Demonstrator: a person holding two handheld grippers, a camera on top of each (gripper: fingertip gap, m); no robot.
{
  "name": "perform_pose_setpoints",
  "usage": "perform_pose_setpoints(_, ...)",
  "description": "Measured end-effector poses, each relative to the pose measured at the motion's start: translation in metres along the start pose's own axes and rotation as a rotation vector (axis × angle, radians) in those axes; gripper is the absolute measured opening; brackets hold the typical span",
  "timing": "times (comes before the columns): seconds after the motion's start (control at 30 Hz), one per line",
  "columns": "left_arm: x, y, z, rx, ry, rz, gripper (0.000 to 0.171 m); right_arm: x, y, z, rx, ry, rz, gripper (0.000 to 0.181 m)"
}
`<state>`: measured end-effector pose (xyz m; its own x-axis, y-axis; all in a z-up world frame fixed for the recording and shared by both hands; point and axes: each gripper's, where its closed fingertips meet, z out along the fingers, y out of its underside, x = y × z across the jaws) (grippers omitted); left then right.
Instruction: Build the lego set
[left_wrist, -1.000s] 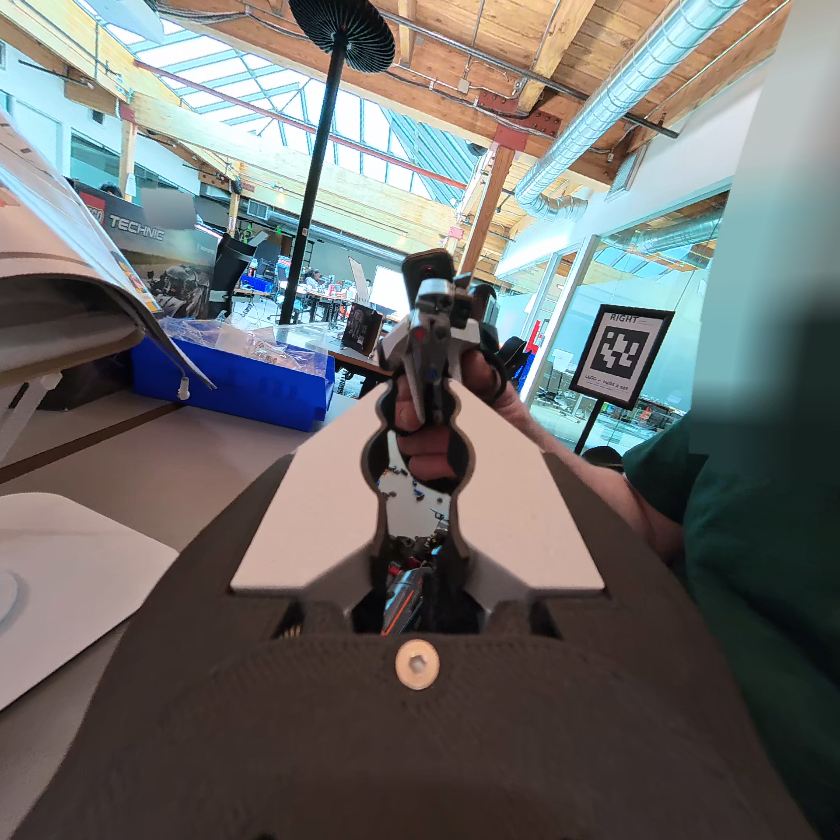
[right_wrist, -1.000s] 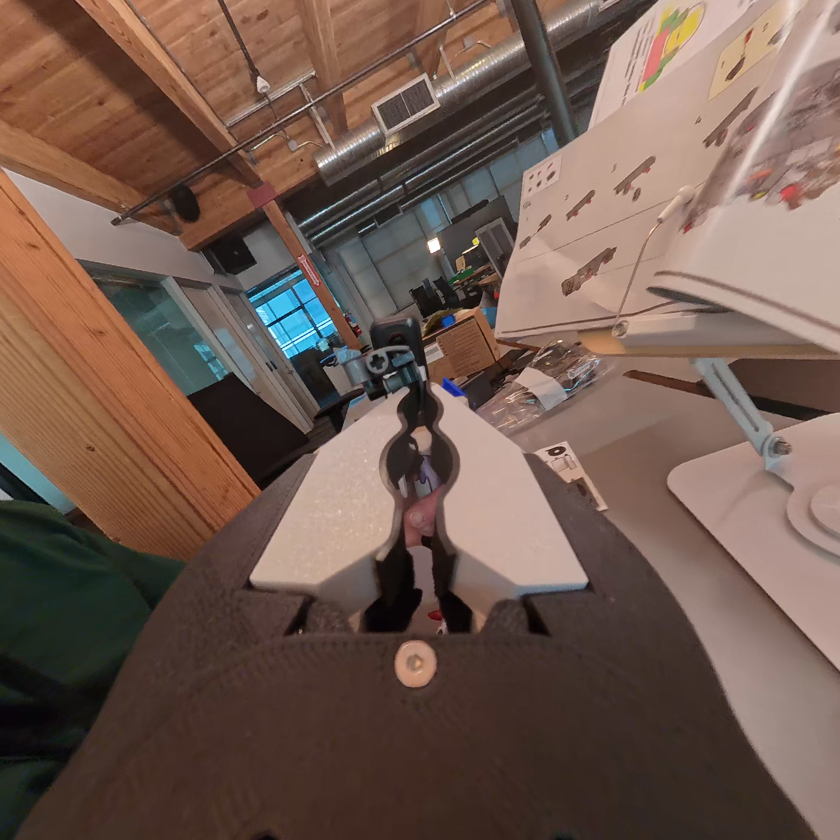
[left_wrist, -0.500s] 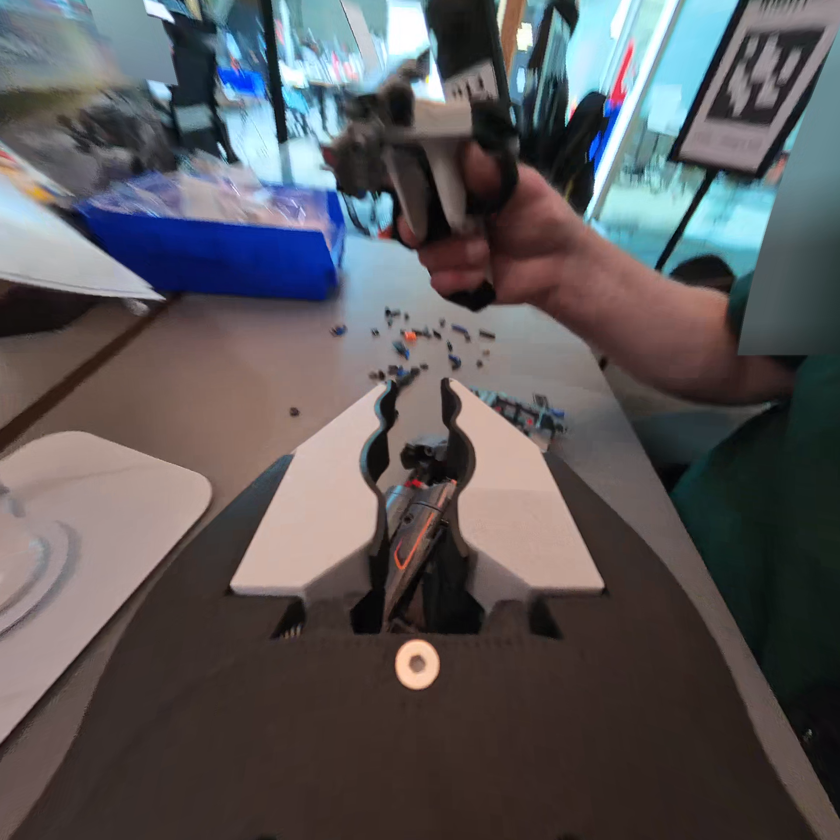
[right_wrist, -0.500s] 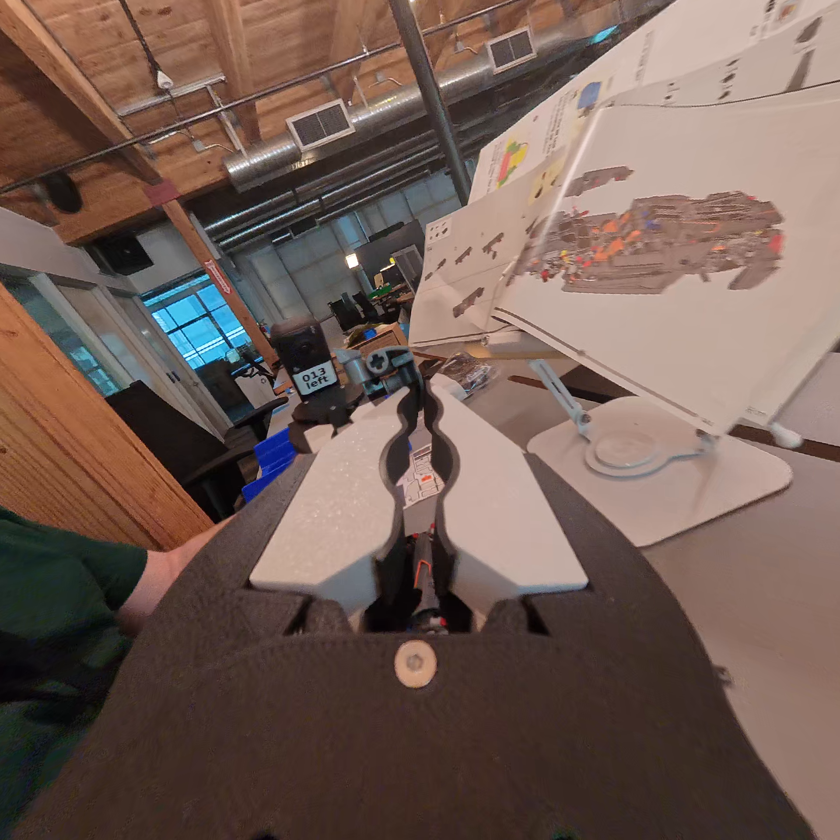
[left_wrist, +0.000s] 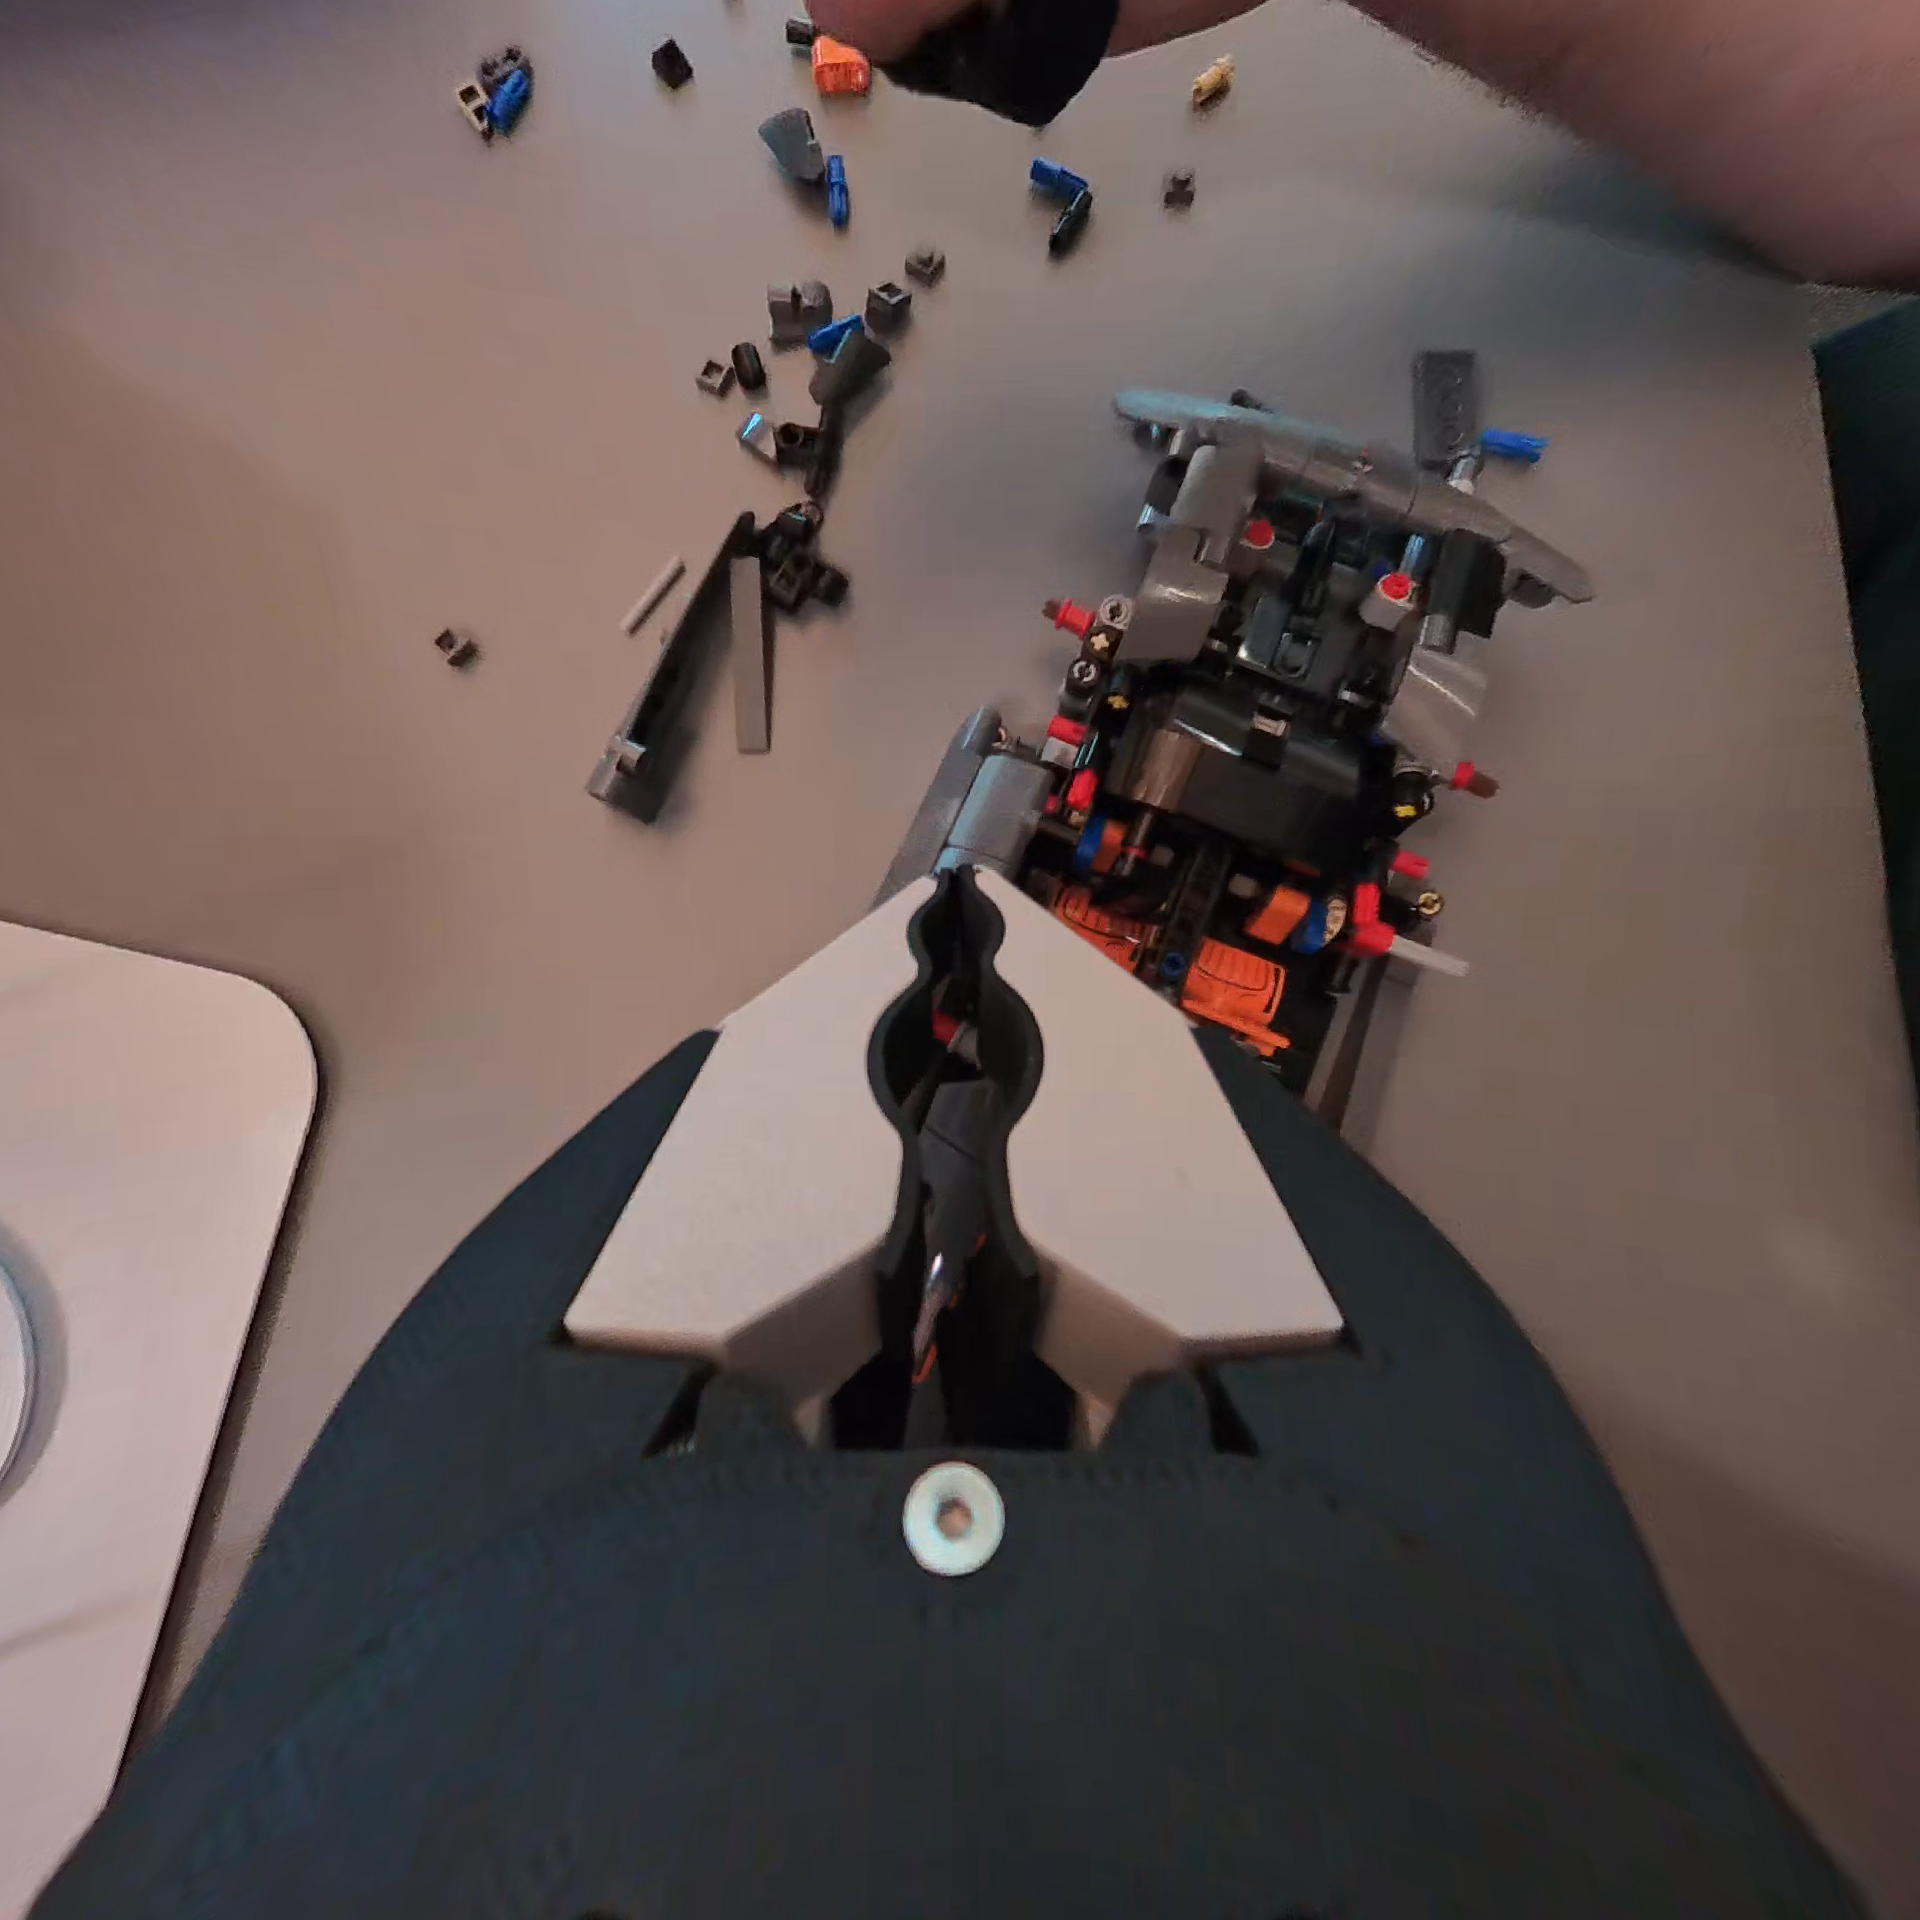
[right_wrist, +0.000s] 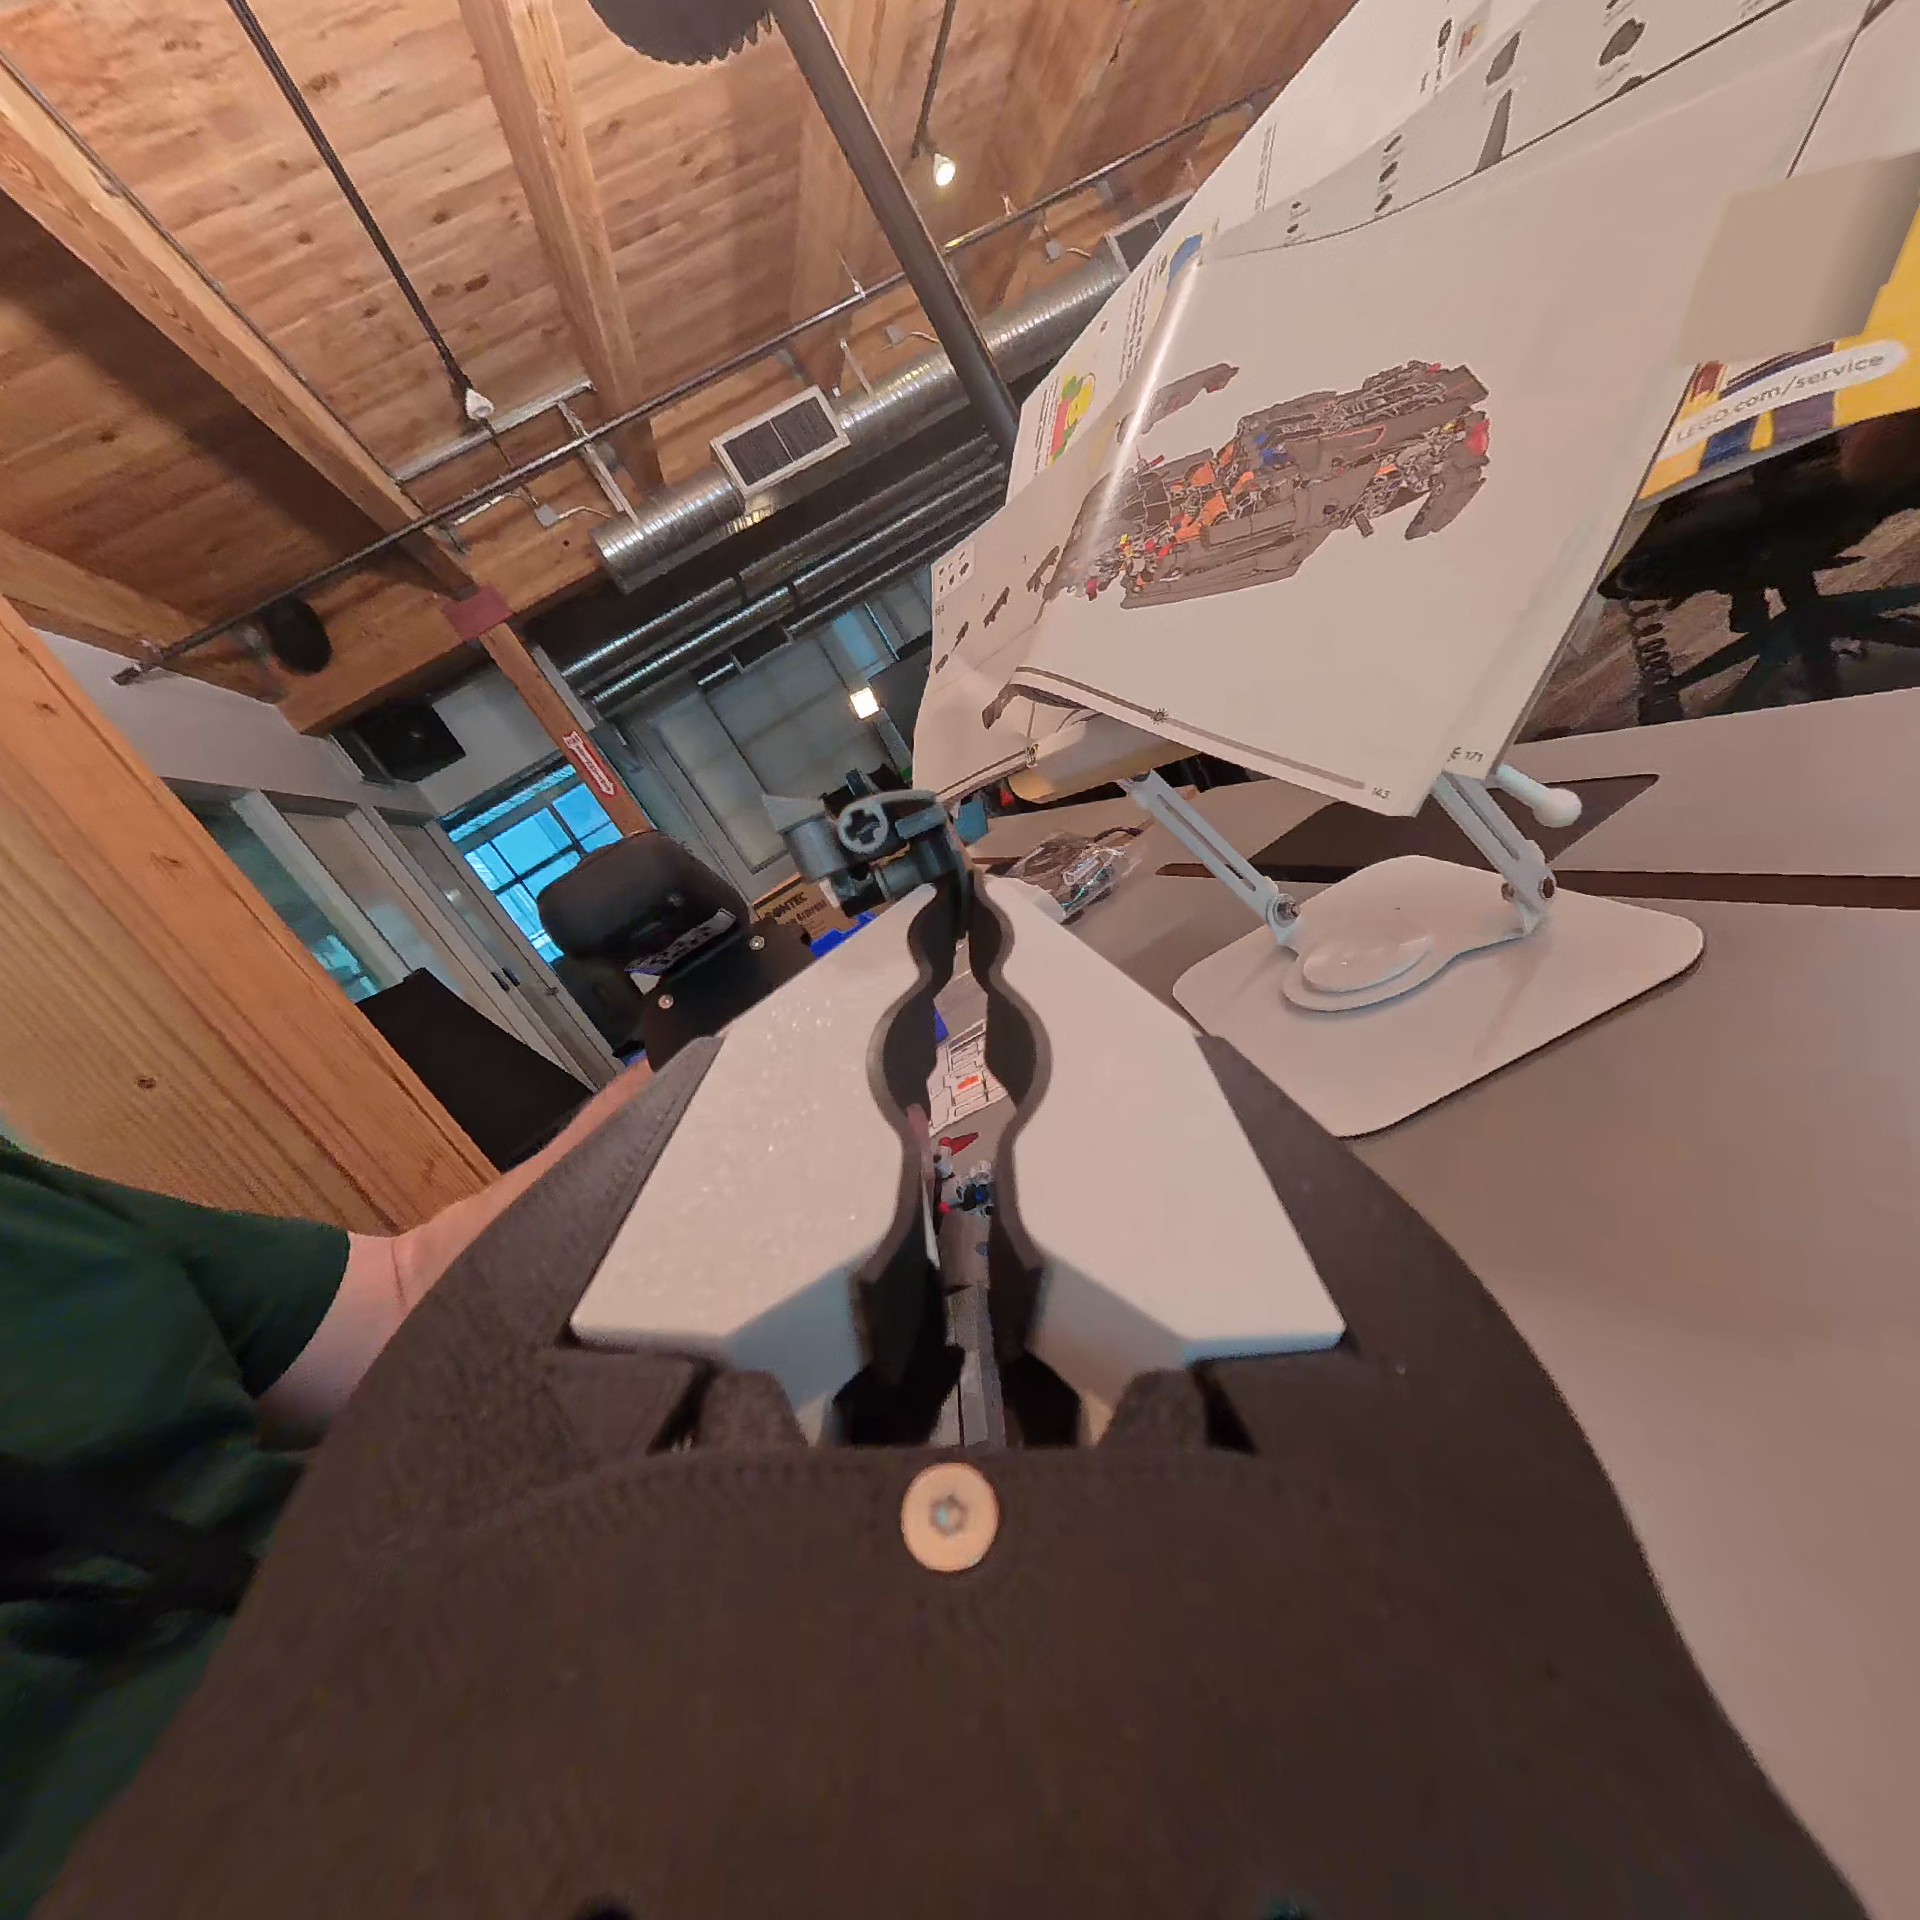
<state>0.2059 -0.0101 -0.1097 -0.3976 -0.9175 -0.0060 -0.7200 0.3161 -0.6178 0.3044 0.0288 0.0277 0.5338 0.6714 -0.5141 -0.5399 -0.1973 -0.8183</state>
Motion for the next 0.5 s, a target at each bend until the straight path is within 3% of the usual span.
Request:
perform_pose_setpoints(0.33,-0.005,0.012,0.007,-0.089,0.036,-0.059,0.0,0.001,0.0,-0.005,0.021,-0.046,0.037,0.0)
perform_pose_setpoints(0.5,-0.012,-0.002,-0.005,0.02,0.065,-0.099,0.0,0.005,-0.002,-0.01,0.044,-0.046,0.05,0.0)
